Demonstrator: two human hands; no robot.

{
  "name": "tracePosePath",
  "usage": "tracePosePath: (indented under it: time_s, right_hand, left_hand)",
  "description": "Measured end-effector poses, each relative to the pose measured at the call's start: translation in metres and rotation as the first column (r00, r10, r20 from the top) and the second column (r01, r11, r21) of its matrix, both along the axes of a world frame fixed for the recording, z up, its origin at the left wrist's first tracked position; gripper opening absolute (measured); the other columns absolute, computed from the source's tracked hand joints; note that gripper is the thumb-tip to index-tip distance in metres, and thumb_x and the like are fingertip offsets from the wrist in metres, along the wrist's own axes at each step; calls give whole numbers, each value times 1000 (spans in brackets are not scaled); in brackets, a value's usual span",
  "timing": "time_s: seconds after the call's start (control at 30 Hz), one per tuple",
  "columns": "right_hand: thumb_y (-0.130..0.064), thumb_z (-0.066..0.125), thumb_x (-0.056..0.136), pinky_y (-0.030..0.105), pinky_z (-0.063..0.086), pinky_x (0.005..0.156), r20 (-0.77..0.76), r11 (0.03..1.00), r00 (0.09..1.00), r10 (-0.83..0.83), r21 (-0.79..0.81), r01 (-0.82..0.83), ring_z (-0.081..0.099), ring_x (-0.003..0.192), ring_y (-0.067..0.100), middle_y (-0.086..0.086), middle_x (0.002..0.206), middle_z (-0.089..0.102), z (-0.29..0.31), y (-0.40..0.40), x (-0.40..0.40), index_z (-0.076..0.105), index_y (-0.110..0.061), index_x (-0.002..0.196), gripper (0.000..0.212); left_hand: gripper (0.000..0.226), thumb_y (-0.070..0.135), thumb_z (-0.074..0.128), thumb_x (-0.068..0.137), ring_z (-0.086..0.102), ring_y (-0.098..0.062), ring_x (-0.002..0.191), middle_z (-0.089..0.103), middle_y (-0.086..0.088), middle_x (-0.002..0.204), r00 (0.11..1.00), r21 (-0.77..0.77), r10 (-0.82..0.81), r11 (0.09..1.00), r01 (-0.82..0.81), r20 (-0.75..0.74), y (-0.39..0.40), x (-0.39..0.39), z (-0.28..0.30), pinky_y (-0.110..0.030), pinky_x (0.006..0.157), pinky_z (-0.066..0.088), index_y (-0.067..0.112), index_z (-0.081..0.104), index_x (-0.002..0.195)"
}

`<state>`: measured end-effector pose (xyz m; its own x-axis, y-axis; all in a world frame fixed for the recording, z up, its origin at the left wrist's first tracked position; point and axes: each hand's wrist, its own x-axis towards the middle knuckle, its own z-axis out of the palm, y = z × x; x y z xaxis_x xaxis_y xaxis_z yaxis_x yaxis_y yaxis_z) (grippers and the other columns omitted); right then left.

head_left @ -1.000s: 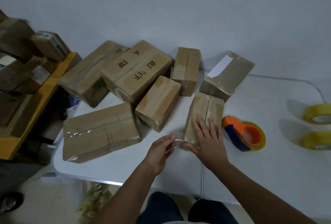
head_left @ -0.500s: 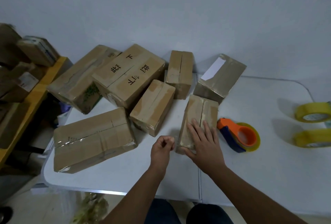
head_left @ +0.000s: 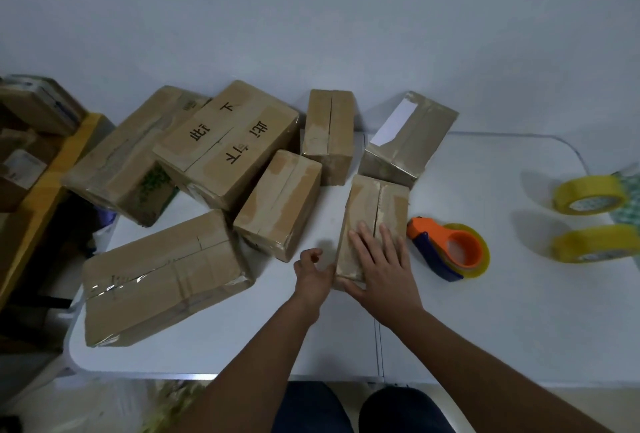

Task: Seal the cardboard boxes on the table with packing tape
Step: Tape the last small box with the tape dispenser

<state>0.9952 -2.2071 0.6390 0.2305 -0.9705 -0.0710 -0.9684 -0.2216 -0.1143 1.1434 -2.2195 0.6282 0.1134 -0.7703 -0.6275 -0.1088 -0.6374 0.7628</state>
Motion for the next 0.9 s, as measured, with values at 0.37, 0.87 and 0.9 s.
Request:
tracePosePath:
  time_s: [0.37, 0.87, 0.9]
  right_hand:
    - [-74, 25, 89, 54, 10, 118, -17, 1000, 1000, 5, 18, -5, 7, 150, 31, 2, 162, 17, -3, -2, -1, 23, -22, 154, 83]
    - [-63, 76, 61, 57, 14, 115, -46, 998, 997, 60, 40, -58, 15, 147, 38, 6, 162, 18, -1, -3, -4, 17, -19, 154, 118]
    - [-63, 76, 60, 57, 15, 115, -43, 997, 997, 63, 45, -61, 15, 147, 38, 7, 162, 18, -2, -3, -4, 17, -19, 154, 120]
  left_hand:
    - [55, -1, 40, 100, 56, -11, 110, 58, 1, 134, 914, -147, -326, 919, 366, 241, 35, -2, 40, -10, 87, 46, 22, 42, 149]
    - [97, 28, 68, 92, 59, -26, 120, 33, -7, 159, 428, -55, -671, 502, 863, 606, -28, 32, 38, -37, 102, 46, 21, -1, 159]
    - [97, 29, 69, 91, 59, -26, 120, 34, -6, 158, 434, -63, -677, 499, 864, 594, -28, 32, 39, -37, 102, 47, 22, 0, 159]
